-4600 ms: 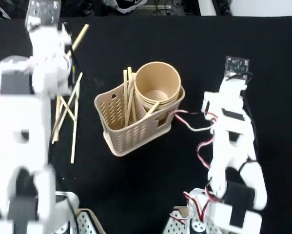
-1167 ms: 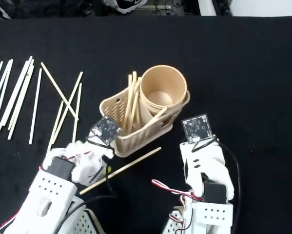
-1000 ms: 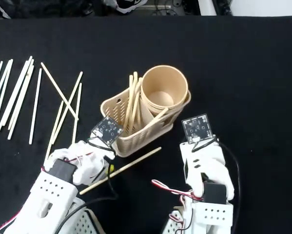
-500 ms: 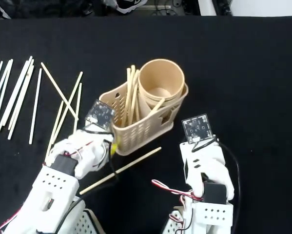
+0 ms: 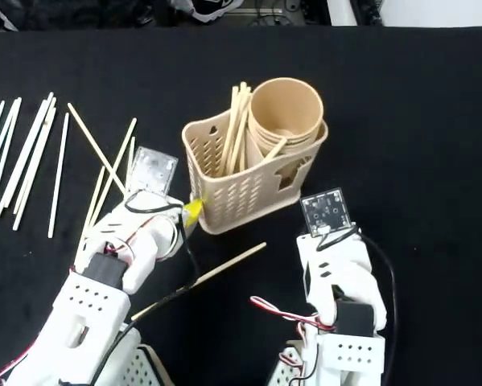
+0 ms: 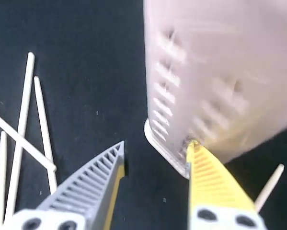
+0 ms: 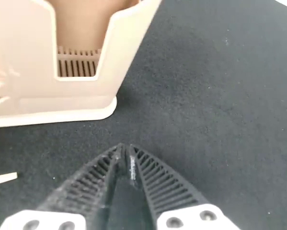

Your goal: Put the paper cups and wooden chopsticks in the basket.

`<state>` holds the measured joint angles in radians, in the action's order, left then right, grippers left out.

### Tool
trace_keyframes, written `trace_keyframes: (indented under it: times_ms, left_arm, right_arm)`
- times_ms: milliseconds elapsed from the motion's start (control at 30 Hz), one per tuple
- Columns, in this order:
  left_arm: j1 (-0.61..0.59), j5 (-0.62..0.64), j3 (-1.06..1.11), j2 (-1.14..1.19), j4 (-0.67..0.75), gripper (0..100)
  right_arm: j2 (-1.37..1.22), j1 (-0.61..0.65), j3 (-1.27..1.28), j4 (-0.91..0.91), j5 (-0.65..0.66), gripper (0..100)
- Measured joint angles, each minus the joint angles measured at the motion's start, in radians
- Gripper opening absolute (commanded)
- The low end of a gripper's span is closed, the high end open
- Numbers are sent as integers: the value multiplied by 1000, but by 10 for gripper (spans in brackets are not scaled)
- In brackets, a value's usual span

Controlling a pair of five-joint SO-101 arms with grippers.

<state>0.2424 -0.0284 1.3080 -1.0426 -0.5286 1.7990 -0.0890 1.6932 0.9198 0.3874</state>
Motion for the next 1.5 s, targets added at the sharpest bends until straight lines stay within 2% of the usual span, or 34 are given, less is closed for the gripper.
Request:
trace_keyframes:
  times_ms: [200, 333, 433, 567, 767, 967, 1100, 1200, 1333, 1500]
  left_arm:
    - [0, 78, -40, 192, 140, 208]
    - [-12, 83, -140, 385, 135, 195]
    - [-40, 84, -256, 414, -6, 196]
    - [-72, 69, -384, 359, -299, 196]
    - [-80, -173, -396, 172, -647, 196]
    - [-80, -522, -267, -28, -859, 195]
    - [-63, -612, -178, -173, -893, 196]
    - [37, -612, -124, -233, -895, 196]
    - [206, -540, -124, -210, -845, 196]
    - [370, -431, -124, 11, -695, 193]
  right_arm:
    - [0, 0, 0, 0, 0, 14]
    - [0, 0, 0, 0, 0, 14]
    - [0, 0, 0, 0, 0, 14]
    - [0, 0, 0, 0, 0, 14]
    - [0, 0, 0, 0, 0, 15]
    - [0, 0, 0, 9, 0, 15]
    - [0, 0, 0, 9, 0, 15]
    - [0, 0, 0, 9, 0, 15]
    - [0, 0, 0, 9, 0, 15]
    - [0, 0, 0, 9, 0, 15]
